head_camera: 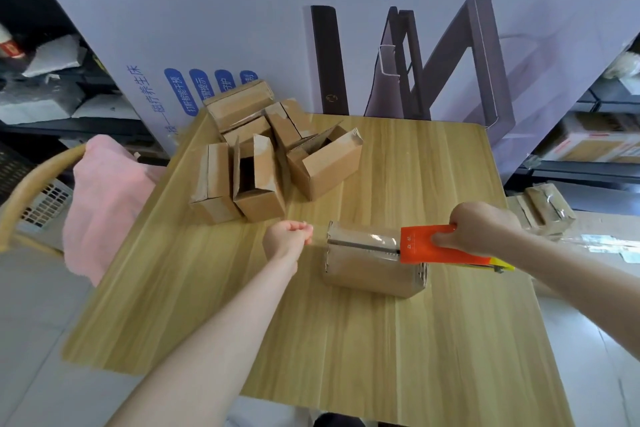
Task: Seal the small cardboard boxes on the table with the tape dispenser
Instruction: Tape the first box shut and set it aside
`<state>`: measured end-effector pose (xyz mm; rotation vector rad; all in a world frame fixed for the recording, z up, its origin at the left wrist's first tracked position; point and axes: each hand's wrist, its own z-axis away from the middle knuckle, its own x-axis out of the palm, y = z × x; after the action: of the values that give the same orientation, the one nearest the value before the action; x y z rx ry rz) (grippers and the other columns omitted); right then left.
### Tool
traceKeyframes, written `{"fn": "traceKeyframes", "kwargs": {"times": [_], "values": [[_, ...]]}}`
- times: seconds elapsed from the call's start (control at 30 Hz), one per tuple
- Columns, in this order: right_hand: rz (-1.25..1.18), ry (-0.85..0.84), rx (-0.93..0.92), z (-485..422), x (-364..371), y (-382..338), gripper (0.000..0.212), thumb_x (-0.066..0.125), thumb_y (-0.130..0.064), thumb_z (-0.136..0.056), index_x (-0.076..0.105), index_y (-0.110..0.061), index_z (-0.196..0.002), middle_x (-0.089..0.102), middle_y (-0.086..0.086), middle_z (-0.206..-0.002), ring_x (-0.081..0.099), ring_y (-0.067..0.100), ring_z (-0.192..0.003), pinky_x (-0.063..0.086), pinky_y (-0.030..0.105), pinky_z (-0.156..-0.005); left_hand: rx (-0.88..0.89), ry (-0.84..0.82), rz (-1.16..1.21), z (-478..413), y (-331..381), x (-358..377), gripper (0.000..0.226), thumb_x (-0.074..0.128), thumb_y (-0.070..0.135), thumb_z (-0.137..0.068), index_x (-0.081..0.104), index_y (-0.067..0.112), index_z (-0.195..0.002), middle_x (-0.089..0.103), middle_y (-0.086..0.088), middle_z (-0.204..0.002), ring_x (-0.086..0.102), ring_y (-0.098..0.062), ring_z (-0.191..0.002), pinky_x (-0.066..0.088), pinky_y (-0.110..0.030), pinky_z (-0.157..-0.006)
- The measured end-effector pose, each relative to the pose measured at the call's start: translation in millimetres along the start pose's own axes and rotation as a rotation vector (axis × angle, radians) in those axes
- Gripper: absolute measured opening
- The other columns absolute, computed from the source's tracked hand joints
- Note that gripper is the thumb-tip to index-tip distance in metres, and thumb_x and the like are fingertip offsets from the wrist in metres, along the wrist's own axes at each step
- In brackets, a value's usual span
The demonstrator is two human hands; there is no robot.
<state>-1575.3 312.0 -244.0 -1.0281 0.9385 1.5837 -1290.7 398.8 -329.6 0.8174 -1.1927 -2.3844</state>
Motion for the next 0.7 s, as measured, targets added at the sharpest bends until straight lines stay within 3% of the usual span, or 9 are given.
{"fn": "traceKeyframes", "kwargs": {"times": [0.23, 0.37, 0.43, 0.53, 0.7], "values": [[0.111, -0.001, -0.019, -14, 20, -13, 0.035, 0.055, -0.056, -0.078, 0.052, -0.023, -0.068, 0.056, -0.007, -0.065, 0.050, 0.010, -0.056, 0.029, 0.023, -0.046, -0.067, -0.007, -0.027, -8, -20, 15, 0.004, 0.073, 0.014, -0.082, 0.070, 0.011, -0.083, 0.071, 0.002, -0.073, 0.066, -0.008, -0.065, 0.044, -0.021, -0.059], [0.162, -0.007, -0.003, -19, 19, -18, 0.036, 0.055, -0.056, -0.079, 0.051, -0.022, -0.067, 0.055, -0.007, -0.065, 0.048, 0.011, -0.056, 0.028, 0.023, -0.046, -0.064, -0.009, -0.034, -13, -30, 22, 0.007, 0.074, 0.016, -0.080, 0.069, 0.015, -0.076, 0.072, 0.004, -0.075, 0.065, -0.002, -0.058, 0.039, -0.015, -0.049], [0.174, -0.025, -0.004, -22, 17, -21, 0.036, 0.054, -0.055, -0.080, 0.052, -0.021, -0.067, 0.055, -0.006, -0.065, 0.049, 0.012, -0.056, 0.029, 0.023, -0.046, -0.059, -0.007, -0.055, -15, -33, 26, 0.009, 0.073, 0.018, -0.079, 0.068, 0.019, -0.072, 0.072, 0.006, -0.076, 0.068, -0.007, -0.065, 0.044, -0.019, -0.054], [0.180, -0.066, -0.002, -25, 14, -24, 0.038, 0.054, -0.056, -0.082, 0.052, -0.021, -0.068, 0.054, -0.006, -0.065, 0.050, 0.013, -0.056, 0.032, 0.023, -0.046, -0.051, -0.002, -0.142, -16, -38, 34, 0.010, 0.071, 0.023, -0.078, 0.066, 0.024, -0.069, 0.071, 0.008, -0.080, 0.068, -0.016, -0.078, 0.053, -0.027, -0.072], [0.182, -0.086, 0.018, -28, 12, -26, 0.037, 0.055, -0.053, -0.084, 0.051, -0.020, -0.067, 0.054, -0.005, -0.064, 0.049, 0.014, -0.055, 0.032, 0.023, -0.046, 0.062, -0.009, -0.327, -11, -43, 44, 0.019, 0.059, 0.021, -0.077, 0.062, 0.032, -0.062, 0.070, 0.013, -0.079, 0.056, -0.010, -0.066, 0.041, -0.019, -0.055]]}}
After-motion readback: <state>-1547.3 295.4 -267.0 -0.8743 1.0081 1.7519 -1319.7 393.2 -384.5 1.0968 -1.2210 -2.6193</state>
